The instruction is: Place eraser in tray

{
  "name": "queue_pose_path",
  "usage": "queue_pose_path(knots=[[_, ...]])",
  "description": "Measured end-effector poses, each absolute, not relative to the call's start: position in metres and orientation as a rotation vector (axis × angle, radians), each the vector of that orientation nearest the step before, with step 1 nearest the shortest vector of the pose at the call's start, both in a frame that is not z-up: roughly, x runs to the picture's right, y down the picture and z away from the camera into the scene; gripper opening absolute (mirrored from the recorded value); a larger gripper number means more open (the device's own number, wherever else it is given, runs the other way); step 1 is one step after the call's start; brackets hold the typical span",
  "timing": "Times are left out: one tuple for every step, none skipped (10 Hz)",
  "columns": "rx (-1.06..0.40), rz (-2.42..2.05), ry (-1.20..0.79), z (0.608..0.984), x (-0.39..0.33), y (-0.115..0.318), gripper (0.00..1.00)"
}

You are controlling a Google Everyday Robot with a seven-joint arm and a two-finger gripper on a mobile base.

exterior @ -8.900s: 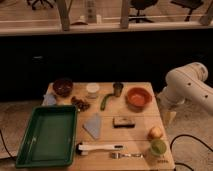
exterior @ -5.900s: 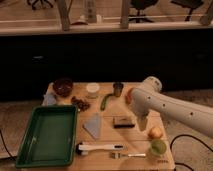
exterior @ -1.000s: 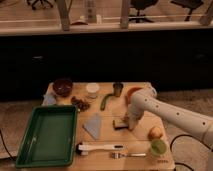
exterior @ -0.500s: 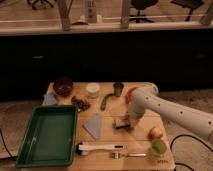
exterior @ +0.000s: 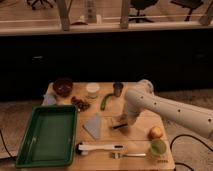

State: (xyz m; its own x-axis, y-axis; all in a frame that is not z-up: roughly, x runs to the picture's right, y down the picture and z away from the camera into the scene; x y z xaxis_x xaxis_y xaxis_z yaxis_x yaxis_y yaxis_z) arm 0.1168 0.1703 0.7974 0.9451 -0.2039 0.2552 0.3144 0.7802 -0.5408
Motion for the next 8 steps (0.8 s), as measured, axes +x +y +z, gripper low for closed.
queue_pose_path(knots=[[-0.618, -0.292, -0.18, 0.793, 0.114, 0.17, 0.01], [-0.615, -0.306, -0.172, 0.789, 0.114, 0.169, 0.01], [-0.616, -0.323, -0.164, 0.783, 0.112, 0.167, 0.01], [-0.611, -0.335, -0.163, 0.78, 0.105, 0.163, 0.01], [-0.607, -0.349, -0.161, 0.776, 0.093, 0.159, 0.01], [-0.606, -0.37, -0.157, 0.77, 0.08, 0.155, 0.01], [-0.607, -0.391, -0.15, 0.764, 0.071, 0.154, 0.01], [-0.602, -0.402, -0.145, 0.762, 0.07, 0.151, 0.01]])
